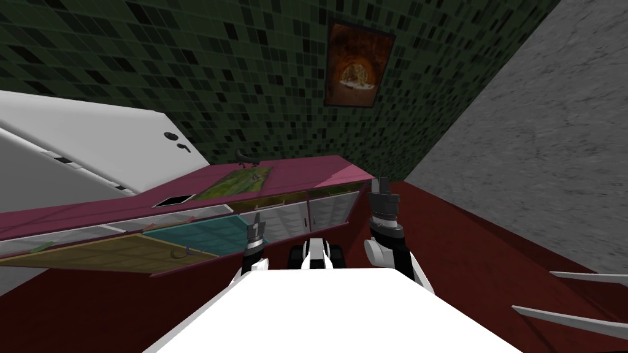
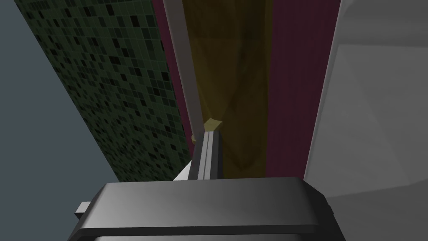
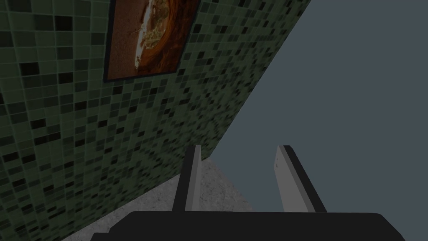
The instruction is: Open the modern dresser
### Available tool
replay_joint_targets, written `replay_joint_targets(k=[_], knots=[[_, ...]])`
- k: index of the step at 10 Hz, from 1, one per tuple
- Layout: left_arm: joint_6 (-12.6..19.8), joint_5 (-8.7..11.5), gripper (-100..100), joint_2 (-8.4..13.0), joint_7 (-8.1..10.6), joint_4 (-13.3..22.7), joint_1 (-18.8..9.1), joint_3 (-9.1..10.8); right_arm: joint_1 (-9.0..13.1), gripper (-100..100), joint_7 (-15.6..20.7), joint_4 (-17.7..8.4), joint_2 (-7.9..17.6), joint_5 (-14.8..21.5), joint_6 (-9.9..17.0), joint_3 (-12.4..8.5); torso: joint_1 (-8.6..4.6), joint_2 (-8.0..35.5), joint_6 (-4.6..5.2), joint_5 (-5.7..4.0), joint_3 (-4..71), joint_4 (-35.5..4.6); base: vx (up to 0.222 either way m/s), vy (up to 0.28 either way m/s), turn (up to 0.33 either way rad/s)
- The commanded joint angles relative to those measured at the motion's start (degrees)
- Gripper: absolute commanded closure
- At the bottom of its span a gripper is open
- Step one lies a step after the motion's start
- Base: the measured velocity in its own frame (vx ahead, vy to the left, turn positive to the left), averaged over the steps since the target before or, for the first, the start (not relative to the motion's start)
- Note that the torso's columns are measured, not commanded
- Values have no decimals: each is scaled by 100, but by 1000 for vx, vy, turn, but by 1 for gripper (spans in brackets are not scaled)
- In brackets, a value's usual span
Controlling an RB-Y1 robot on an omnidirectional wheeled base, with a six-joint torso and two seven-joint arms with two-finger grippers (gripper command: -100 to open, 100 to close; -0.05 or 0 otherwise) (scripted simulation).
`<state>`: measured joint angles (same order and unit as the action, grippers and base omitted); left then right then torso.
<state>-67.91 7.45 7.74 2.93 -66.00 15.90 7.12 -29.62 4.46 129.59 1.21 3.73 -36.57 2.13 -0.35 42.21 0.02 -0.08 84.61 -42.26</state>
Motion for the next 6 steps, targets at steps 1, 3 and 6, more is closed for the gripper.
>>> replay_joint_targets(k=[1, 3, 6], knots=[[-49, 3, -100, -66, -3, -74, -18, -45, 0, 0, 0, 0, -1, 0, 0, 1, -9, 7, -2, -6, -5, -2, 29, -161, -20], [-77, 0, -100, -87, -9, -58, -32, -57, 0, 0, 0, 0, -1, 0, 0, 1, 27, -4, -2, 5, 2, 0, 48, -130, -20], [313, 34, -100, 30, 14, -240, -246, 12, 0, 0, 0, 0, 1, 0, 0, -1, 58, 19, -3, 15, -12, -6, -10, -25, 16]])
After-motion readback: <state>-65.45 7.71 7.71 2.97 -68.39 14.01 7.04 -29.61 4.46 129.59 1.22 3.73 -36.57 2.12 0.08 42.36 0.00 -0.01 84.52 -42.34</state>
